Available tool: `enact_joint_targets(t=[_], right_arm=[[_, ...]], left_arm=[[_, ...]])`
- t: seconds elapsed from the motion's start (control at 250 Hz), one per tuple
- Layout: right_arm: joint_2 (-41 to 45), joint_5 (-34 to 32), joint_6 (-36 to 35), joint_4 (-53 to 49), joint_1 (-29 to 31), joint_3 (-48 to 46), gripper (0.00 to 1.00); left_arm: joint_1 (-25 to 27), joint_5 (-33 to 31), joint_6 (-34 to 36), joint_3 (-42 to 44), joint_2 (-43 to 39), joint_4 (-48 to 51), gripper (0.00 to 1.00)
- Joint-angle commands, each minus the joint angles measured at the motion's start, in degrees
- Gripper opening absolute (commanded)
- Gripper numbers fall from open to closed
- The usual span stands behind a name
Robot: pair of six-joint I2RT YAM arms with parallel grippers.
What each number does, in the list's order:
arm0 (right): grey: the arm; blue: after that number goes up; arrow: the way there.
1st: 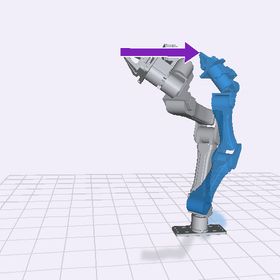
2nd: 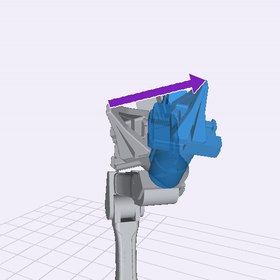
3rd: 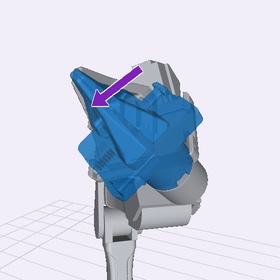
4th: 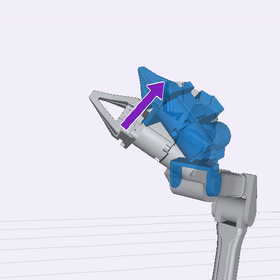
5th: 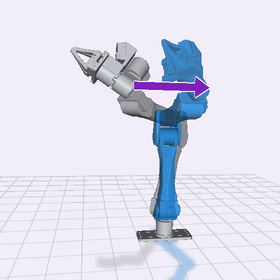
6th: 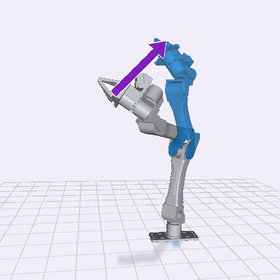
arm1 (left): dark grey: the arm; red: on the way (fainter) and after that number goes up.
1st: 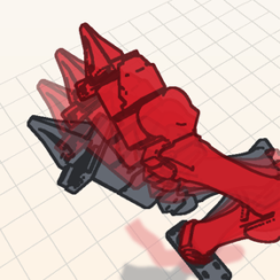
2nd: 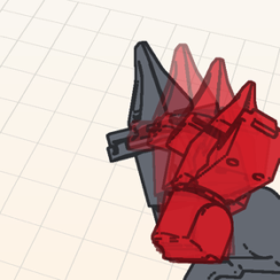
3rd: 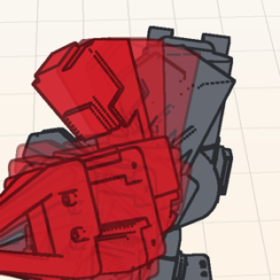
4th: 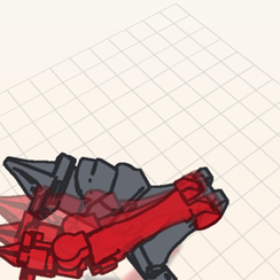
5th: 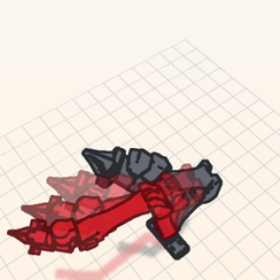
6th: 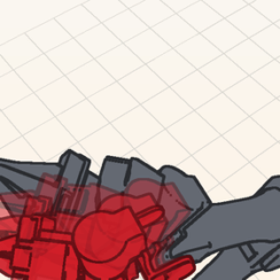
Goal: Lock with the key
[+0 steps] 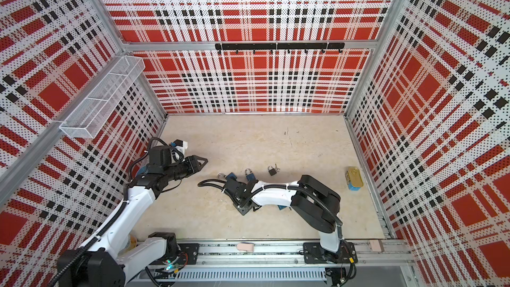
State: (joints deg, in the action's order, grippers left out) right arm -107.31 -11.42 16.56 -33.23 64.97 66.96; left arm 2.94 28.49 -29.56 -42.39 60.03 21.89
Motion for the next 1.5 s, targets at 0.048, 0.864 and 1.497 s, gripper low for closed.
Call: enact_joint_targets(t=[0.048, 0.864, 1.497], right_arm=[[-1.46, -0.18, 0.29, -0.44, 0.33, 0.63, 0.28], [6.40, -1.16, -3.97, -4.37, 0.42, 3.02, 0.21], [16.41, -2.33, -7.72, -11.06, 0.16, 7.13, 0.21]], left_arm=[[-0.49, 0.37, 0.06, -0.32, -0.33, -0.47, 0.49], [1.04, 3.56, 1.32, 1.16, 0.04, 0.79, 0.47], [16.66, 14.69, -10.54, 4.17, 7.99, -10.40, 0.48]])
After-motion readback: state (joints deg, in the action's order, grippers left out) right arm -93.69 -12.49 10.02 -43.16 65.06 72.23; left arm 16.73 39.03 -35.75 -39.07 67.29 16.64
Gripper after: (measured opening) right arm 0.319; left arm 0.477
